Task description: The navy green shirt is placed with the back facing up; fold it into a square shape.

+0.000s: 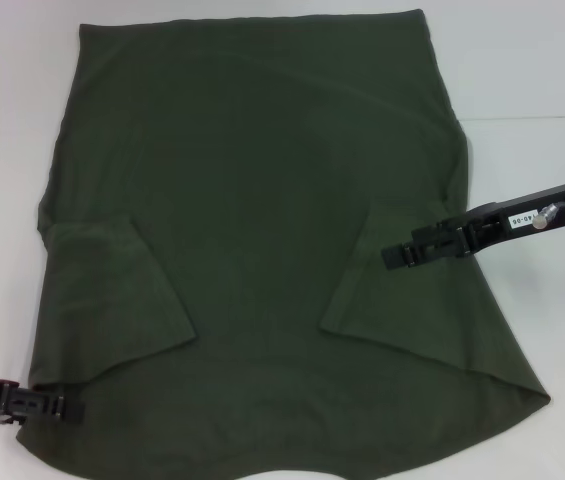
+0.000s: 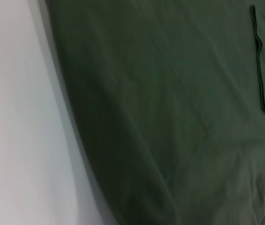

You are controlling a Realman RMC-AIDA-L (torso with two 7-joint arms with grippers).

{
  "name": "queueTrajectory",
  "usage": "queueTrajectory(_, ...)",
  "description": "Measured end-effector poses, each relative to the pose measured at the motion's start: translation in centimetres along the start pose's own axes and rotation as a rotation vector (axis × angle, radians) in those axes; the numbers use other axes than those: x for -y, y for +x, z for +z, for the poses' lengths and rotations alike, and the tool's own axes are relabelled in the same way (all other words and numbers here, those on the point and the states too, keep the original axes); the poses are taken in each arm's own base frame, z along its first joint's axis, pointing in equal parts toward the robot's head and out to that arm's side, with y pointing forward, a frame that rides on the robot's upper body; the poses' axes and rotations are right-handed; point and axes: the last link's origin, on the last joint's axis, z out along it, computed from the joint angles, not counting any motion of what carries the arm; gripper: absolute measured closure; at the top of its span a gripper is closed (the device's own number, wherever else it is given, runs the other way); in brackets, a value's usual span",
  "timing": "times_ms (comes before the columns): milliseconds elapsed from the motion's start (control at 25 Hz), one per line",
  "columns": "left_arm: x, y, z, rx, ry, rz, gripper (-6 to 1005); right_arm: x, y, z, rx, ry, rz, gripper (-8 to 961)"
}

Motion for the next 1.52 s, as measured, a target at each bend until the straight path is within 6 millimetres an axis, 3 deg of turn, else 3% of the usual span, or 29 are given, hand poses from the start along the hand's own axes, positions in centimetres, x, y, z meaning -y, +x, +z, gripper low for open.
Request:
queueTrajectory(320, 0.0, 0.2, 0.0, 0.003, 0.012, 0.007, 260, 0.0, -0.2, 0.0, 0.004, 0.001, -0.001, 29)
queueTrajectory(560, 0.2, 0.3, 0.1, 0.010, 0.029, 0.013, 470, 0.0, -0.5, 0.0, 0.009, 0.005, -0.005, 29)
queueTrajectory(1000, 0.5, 0.6, 0.4, 0.012, 0.062, -0.005, 711, 0.0, -0.6, 0.1, 0.014, 0.010, -0.005, 28)
queueTrajectory(1080, 0.4, 0.7, 0.4, 0.017, 0.066, -0.006, 818, 0.1, -0.7, 0.2, 0.014, 0.014, -0.007, 28)
queueTrajectory(1320, 0.2, 1.0, 0.5, 0.024, 0.065, 0.007, 965, 0.1, -0.6, 0.2, 0.017, 0.019, -0.008, 28)
queueTrajectory(1520, 0.1, 1.3, 0.3, 0.025, 0.066, 0.014, 965, 0.1, -0.6, 0.3, 0.014, 0.017, -0.003, 29)
